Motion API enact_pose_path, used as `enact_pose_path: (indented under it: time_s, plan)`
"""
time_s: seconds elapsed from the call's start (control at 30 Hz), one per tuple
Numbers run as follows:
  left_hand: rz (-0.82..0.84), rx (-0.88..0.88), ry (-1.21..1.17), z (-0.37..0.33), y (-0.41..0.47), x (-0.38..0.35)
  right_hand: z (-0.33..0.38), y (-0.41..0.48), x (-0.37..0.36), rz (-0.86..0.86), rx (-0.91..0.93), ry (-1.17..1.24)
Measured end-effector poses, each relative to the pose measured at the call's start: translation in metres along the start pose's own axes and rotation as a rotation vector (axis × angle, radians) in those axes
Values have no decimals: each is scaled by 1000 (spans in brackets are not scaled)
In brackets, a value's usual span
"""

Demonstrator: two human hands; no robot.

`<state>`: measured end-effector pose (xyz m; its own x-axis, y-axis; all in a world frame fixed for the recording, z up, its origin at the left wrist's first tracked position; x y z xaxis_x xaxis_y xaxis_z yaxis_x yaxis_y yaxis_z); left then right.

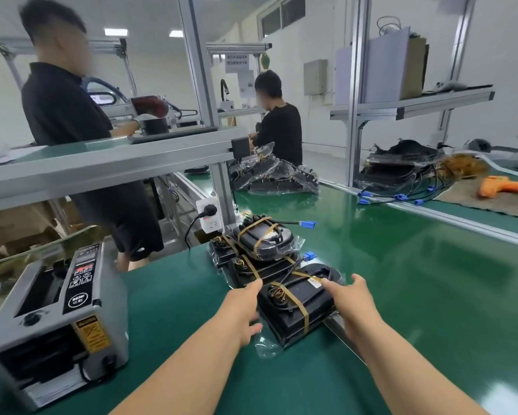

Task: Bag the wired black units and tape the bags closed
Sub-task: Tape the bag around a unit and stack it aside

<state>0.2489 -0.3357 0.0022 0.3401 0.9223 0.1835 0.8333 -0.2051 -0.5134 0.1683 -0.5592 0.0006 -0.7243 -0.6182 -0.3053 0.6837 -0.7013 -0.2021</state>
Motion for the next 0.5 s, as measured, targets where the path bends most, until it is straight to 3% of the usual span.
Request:
enact_pose_path:
  time_s: [0.17,0.27,0.5]
  plan:
    - [48,-21,19,4,3,-10,-6,9,-7,2,-52,31]
    - [47,-46,-44,6,-8,-6,-1,-5,-17,83,-54,167]
    - [-45,-107,-375,34,-70,40,30,-100,-69,325,184,326]
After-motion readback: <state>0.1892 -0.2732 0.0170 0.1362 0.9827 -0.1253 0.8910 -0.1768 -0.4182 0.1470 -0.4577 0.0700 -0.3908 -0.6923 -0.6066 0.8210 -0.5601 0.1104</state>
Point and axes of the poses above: each hand's wrist, its own y-axis towards the middle knuckle, its own x-axis out of the back of the hand, z = x × y, the point moved 10 cm from there along y, towards the middle knuckle, and after that the axes turned 14 degrees about y, right-handed, at the moved point
